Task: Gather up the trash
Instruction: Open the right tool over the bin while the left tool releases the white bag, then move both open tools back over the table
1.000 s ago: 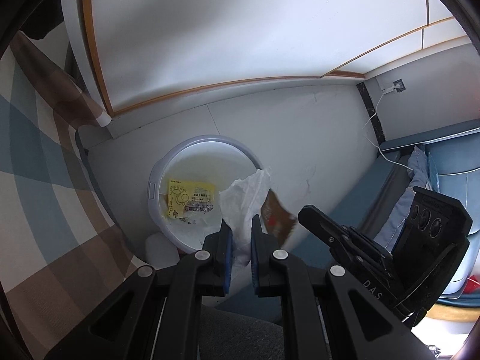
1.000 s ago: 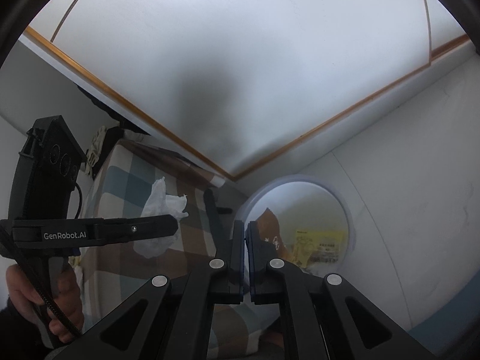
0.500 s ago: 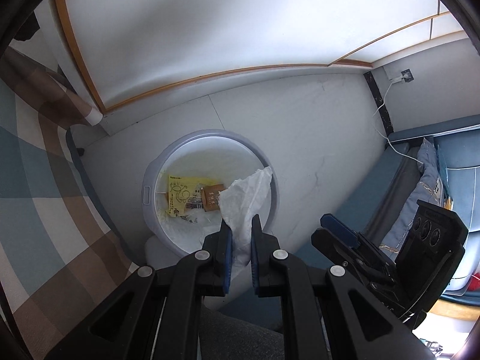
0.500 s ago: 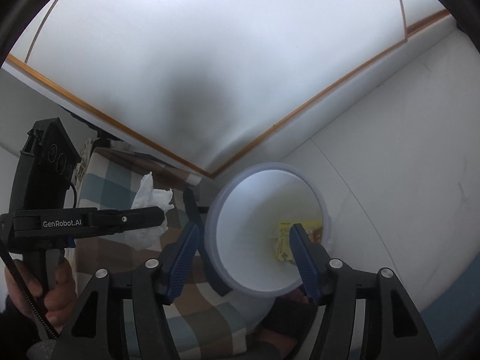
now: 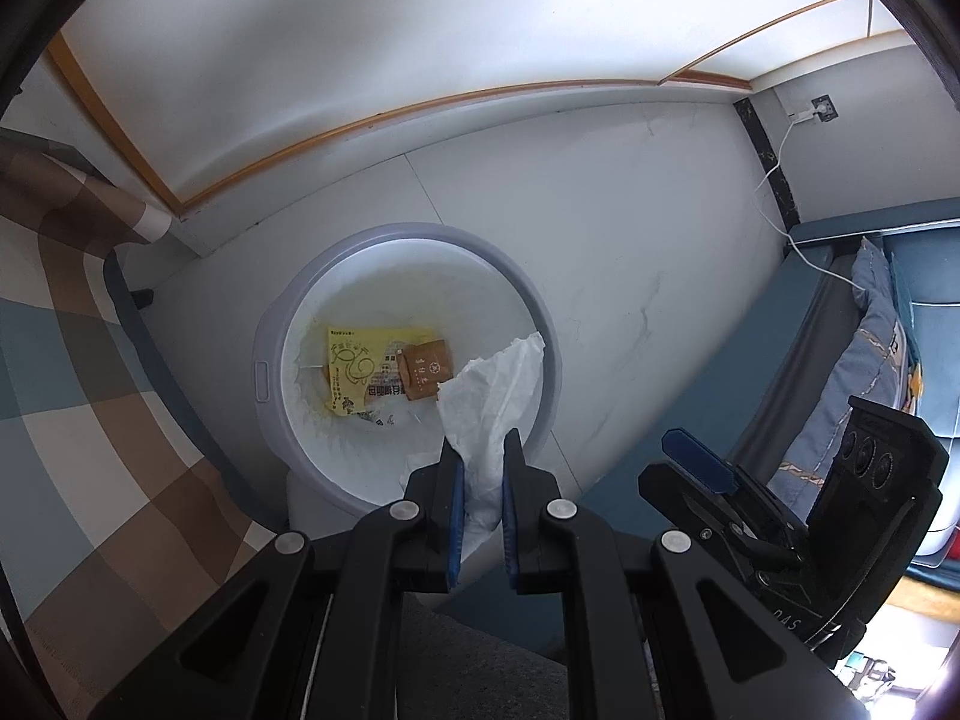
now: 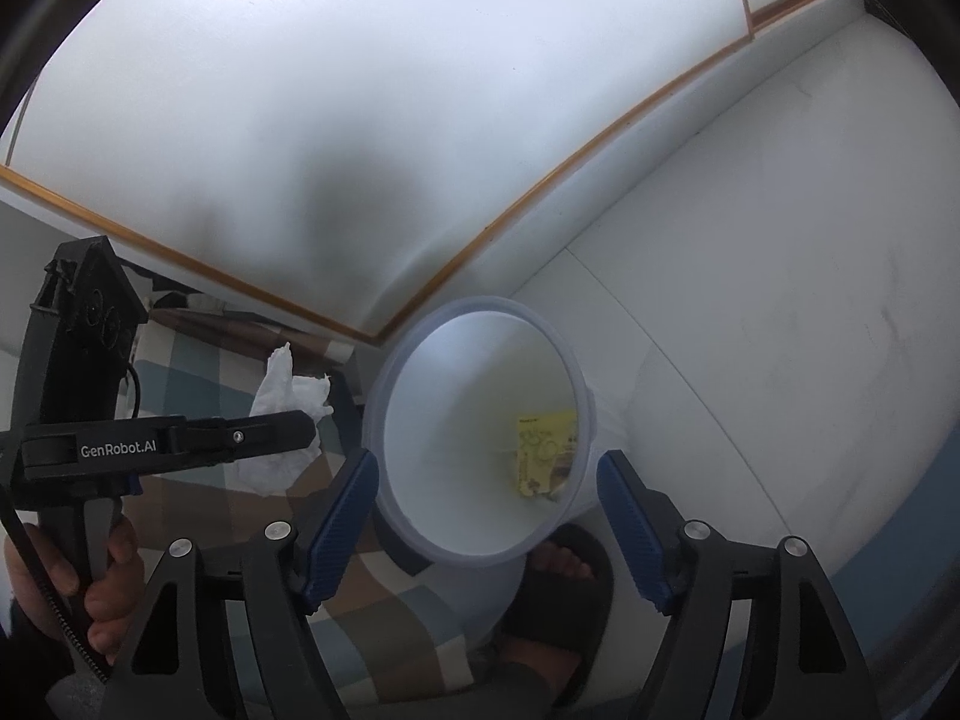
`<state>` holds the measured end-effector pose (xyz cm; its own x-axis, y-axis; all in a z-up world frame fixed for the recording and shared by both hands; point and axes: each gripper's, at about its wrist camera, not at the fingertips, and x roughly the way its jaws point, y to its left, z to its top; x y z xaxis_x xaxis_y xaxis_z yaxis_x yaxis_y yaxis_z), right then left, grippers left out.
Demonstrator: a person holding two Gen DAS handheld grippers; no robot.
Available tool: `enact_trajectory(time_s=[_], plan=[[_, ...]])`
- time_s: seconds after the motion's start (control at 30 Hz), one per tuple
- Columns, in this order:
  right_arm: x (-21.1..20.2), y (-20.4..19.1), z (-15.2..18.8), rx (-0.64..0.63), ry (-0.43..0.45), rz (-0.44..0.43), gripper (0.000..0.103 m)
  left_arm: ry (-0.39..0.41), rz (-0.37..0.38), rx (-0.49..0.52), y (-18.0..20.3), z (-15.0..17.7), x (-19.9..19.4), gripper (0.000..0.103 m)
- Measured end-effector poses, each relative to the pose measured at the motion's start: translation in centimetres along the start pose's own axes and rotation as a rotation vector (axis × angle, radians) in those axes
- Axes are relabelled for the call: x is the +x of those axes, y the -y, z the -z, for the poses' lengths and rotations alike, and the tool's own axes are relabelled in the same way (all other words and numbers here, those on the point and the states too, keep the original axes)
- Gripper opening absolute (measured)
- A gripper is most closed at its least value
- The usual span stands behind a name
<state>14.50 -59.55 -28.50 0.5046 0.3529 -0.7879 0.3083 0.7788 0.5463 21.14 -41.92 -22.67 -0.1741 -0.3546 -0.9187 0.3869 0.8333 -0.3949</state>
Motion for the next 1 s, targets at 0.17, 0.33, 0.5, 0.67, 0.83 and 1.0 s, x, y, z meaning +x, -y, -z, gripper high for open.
enact_trajectory(time_s=[0.17, 0.33, 0.5, 0.67, 0.83, 1.0], plan=[[-0.4, 0.8, 0.5, 0.022, -0.008, -0.009, 0.075, -0.023, -0.01, -0.003, 0.0, -0.4, 0.8, 0.012], [-0.6, 1.2, 0.8, 0.046, -0.008, 0.007, 0.076, -0.002, -0.024, -0.029, 0.0, -0.6, 0.9, 0.046], [-1.2, 1.5, 0.9, 0.066, 0.008, 0.018, 0.079, 0.046, -0.039, -0.037, -0.1, -0.4, -0.1, 0.055], [-2.2, 1.5, 0.9, 0.072, 0.037, 0.054, 0.084, 0.116, -0.066, -0.022, -0.3, 0.5, -2.0, 0.066], [-3.4, 0.5, 1.0, 0.076, 0.051, 0.042, 0.084, 0.202, -0.082, 0.004, -0.4, 1.7, -4.8, 0.067], [-5.7, -1.8, 1.0, 0.041, 0.072, 0.033, 0.084, 0.252, -0.037, 0.0, -0.3, 3.2, -8.1, 0.067]])
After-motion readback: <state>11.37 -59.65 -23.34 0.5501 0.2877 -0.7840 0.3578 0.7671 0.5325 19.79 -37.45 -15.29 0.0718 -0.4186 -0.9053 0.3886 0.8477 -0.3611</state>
